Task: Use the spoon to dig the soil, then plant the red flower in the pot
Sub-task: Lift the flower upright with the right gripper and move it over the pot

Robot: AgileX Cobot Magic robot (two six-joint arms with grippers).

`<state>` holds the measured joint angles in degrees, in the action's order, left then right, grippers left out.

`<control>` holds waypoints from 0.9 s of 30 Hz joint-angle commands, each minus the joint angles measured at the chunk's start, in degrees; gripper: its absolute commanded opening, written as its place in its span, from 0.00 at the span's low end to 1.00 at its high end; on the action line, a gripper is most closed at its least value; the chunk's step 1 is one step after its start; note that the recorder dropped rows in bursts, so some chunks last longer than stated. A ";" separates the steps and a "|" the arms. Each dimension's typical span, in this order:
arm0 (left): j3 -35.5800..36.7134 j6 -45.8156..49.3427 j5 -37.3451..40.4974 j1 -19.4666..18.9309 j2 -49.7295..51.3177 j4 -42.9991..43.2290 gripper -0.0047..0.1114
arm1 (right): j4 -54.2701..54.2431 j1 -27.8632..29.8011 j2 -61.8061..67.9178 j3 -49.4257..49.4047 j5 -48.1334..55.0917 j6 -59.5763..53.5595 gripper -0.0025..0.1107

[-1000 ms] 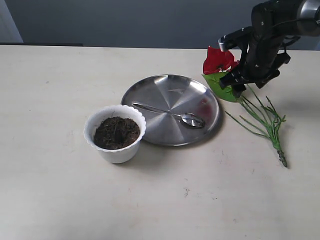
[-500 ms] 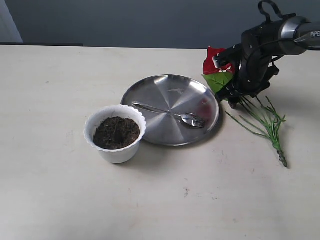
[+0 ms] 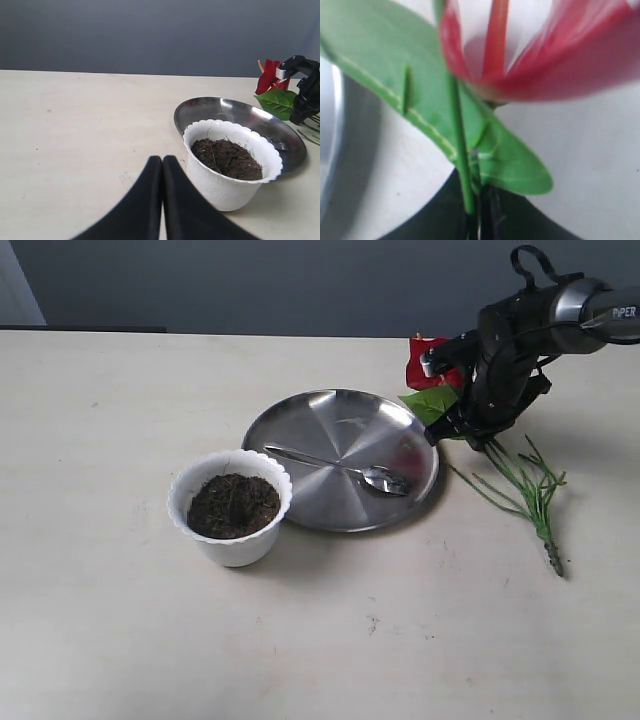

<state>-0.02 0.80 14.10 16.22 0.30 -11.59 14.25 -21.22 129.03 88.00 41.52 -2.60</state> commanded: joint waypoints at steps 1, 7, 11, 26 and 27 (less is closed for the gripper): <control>0.02 -0.22 -0.32 0.53 -0.30 0.09 0.04 | -0.12 0.51 -2.97 -0.88 2.12 -0.40 0.02; 0.02 -0.22 -0.32 0.53 -0.30 0.09 0.04 | -1.62 0.51 -13.52 -0.88 -2.08 -0.14 0.02; 0.02 -0.22 -0.32 0.53 -0.30 0.09 0.04 | -6.18 0.51 -20.64 -0.88 -5.69 -0.14 0.02; 0.02 -0.22 -0.32 0.53 -0.30 0.09 0.04 | -32.66 -16.95 -31.83 -13.57 -43.12 -24.84 0.02; 0.02 -0.22 -0.32 0.53 -0.30 0.09 0.04 | -32.66 -18.15 -31.94 -14.77 -45.82 -24.84 0.02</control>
<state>-0.02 0.80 14.10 16.22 0.30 -11.59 -17.64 -35.95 98.12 76.84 5.21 -26.04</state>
